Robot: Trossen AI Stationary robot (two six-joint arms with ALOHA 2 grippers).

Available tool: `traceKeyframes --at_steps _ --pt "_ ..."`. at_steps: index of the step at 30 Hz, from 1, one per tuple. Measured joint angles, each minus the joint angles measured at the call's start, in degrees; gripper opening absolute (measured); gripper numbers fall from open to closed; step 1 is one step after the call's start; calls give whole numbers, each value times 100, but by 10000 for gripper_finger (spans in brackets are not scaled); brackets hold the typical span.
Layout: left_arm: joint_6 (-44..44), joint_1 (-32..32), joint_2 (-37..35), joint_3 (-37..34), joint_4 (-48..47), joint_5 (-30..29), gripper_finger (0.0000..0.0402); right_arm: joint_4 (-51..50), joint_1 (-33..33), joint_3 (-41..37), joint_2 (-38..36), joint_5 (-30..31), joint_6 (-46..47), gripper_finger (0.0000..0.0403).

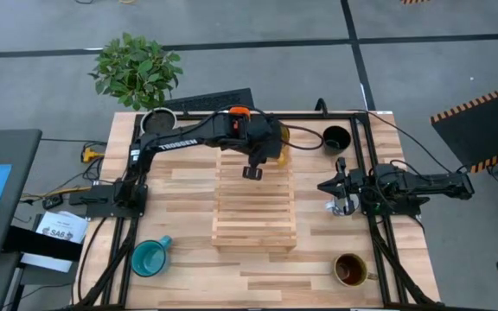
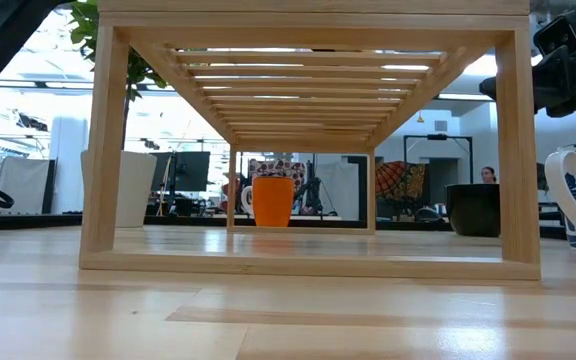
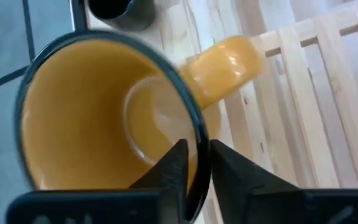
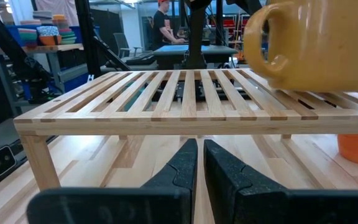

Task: Place coffee mugs
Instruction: Put the yellow mug on the shelf, then put the orange mug on the shelf

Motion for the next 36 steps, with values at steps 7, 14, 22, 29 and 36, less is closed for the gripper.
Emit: traceKeyframes --at_steps 7,14,22,29,36 --pt "74 0 0 0 -35 -131 114 0 0 0 1 2 1 56" --pt "-15 2 0 243 -41 -148 144 0 0 0 0 0 3 56" --pt "-402 1 -309 267 -230 -363 153 0 0 0 0 0 8 56" --pt "-974 13 -883 264 -336 -384 153 4 0 -2 2 0 23 56" --pt "-2107 270 -1570 -147 -471 969 153 4 0 -2 2 1 21 56"
